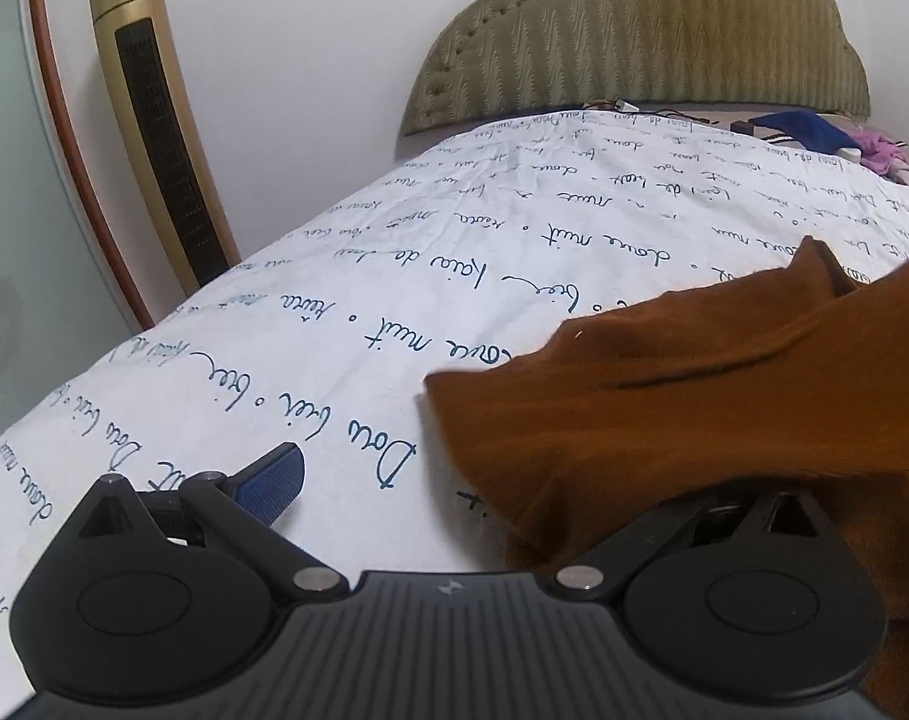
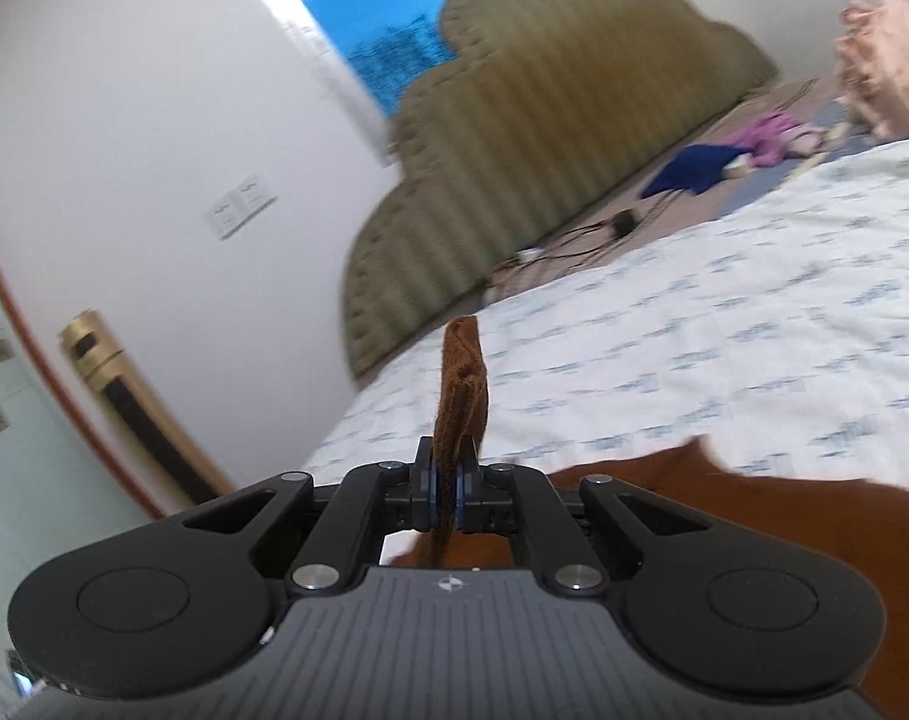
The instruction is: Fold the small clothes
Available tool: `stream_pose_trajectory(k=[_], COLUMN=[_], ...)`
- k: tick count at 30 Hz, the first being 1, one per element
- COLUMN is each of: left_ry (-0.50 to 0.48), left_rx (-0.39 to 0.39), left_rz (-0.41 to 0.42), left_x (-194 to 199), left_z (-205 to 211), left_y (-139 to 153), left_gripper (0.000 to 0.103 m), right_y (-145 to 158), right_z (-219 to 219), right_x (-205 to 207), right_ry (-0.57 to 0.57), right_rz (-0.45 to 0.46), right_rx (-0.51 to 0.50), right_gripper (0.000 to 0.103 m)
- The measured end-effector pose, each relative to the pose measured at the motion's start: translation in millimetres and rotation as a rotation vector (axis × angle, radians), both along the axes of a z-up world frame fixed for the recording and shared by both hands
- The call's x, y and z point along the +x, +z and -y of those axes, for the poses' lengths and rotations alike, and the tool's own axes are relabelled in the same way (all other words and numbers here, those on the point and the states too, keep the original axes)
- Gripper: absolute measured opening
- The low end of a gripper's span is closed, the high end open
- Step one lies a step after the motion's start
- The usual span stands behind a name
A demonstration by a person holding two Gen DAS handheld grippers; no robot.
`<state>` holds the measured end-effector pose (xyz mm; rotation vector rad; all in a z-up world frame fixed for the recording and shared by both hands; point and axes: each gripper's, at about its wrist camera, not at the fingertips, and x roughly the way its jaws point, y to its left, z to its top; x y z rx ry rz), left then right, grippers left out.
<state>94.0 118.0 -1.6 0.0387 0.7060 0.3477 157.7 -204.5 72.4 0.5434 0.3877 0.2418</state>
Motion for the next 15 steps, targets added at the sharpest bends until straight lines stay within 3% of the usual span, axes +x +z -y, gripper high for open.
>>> stream_pose_trajectory(k=[15], left_ry=[-0.09], left_rx=[0.004], left_rz=[-0.046], left_x=[8.1], left_z=[15.2], left_y=[-9.7], left_gripper=[0.103], right_y=[-83.7], right_z=[94.5], right_x=[-36.4], right_ry=[-0.222], right_rz=[-0.157], right_rx=[0.095], right_gripper=[0.007])
